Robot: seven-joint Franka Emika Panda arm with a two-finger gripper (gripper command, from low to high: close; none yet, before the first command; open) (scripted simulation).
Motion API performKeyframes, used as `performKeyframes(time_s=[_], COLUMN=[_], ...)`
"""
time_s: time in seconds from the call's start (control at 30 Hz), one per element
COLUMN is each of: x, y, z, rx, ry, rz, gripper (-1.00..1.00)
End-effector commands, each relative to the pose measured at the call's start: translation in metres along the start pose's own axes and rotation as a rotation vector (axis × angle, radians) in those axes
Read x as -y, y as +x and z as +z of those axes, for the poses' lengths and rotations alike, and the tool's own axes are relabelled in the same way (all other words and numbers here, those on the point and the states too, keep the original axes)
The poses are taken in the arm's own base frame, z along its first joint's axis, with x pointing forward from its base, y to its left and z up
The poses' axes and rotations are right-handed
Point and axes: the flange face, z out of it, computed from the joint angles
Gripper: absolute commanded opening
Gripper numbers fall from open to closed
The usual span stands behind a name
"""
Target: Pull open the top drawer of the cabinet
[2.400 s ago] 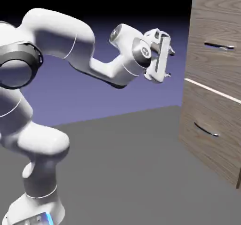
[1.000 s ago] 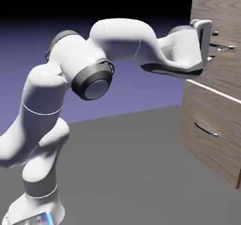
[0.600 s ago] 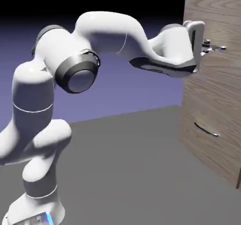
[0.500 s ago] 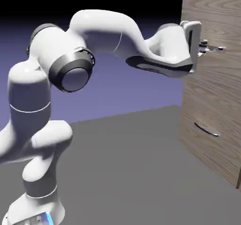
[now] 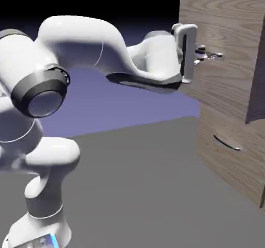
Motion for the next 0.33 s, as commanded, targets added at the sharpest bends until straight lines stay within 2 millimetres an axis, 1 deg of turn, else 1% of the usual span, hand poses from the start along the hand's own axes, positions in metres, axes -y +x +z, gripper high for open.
performKeyframes(time_s=[0.0,0.17,0.2,0.23,0.27,0.3], x=[0.0,0.0,0.0,0.0,0.0,0.001], y=[0.0,0.0,0.0,0.0,0.0,0.0], z=[-0.012,-0.078,-0.078,-0.078,-0.078,-0.092], rx=[0.0,0.0,0.0,0.0,0.0,0.0], ry=[-0.001,-0.001,-0.001,-0.001,-0.001,-0.002], rz=[0.0,0.0,0.0,0.0,0.0,0.003], gripper=[-1.0,-1.0,-1.0,1.0,1.0,1.0])
